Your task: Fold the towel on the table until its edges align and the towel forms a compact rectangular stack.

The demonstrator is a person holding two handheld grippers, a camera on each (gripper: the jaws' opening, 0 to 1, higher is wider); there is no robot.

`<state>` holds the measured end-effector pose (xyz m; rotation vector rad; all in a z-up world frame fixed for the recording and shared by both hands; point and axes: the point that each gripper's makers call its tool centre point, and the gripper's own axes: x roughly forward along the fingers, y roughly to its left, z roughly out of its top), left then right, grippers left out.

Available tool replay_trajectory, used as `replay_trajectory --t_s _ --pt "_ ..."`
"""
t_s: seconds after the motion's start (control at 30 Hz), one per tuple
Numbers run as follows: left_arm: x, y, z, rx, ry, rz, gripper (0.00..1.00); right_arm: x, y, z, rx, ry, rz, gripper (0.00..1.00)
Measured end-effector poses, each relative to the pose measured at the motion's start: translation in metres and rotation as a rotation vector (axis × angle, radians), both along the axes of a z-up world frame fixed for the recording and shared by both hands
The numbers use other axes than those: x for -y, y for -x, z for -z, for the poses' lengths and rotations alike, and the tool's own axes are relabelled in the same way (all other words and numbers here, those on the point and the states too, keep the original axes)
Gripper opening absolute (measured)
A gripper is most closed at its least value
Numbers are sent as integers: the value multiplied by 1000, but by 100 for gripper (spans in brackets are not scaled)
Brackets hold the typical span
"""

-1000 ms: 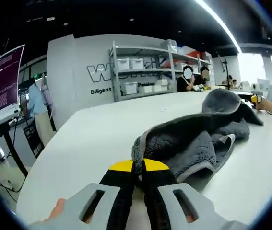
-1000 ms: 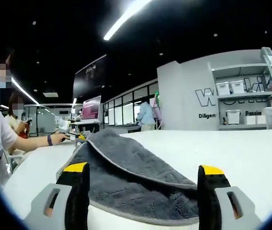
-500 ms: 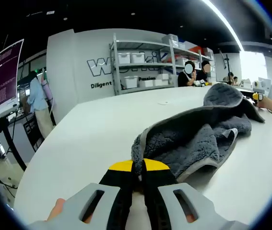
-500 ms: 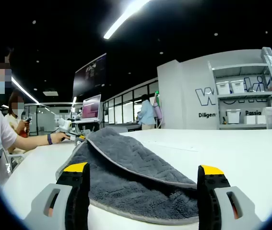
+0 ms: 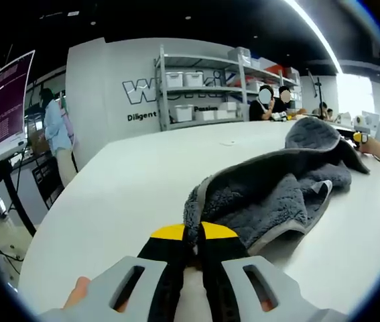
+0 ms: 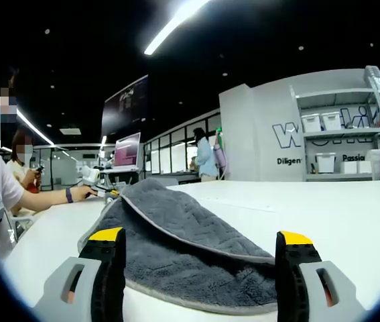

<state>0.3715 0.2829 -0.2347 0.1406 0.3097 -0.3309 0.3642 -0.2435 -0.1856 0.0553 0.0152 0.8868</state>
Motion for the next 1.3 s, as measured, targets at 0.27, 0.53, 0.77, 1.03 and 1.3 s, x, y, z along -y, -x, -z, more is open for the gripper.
replay_trajectory --t_s 0.27,0.53,0.77,1.03,1.3 --pt "-2 0 -2 2 -11 -2 8 2 -1 -1 -1 1 -2 94" --pt "-2 1 -6 13 -13 1 9 6 -4 -4 -1 -6 -4 94" --pt "-7 4 -14 18 6 -11 13 1 3 -7 0 -2 -4 94" --pt "-7 5 -32 63 33 -1 16 3 3 -10 0 -8 -2 94" --pt "-16 5 -53 140 77 -19 20 2 5 -13 -1 -12 -2 94"
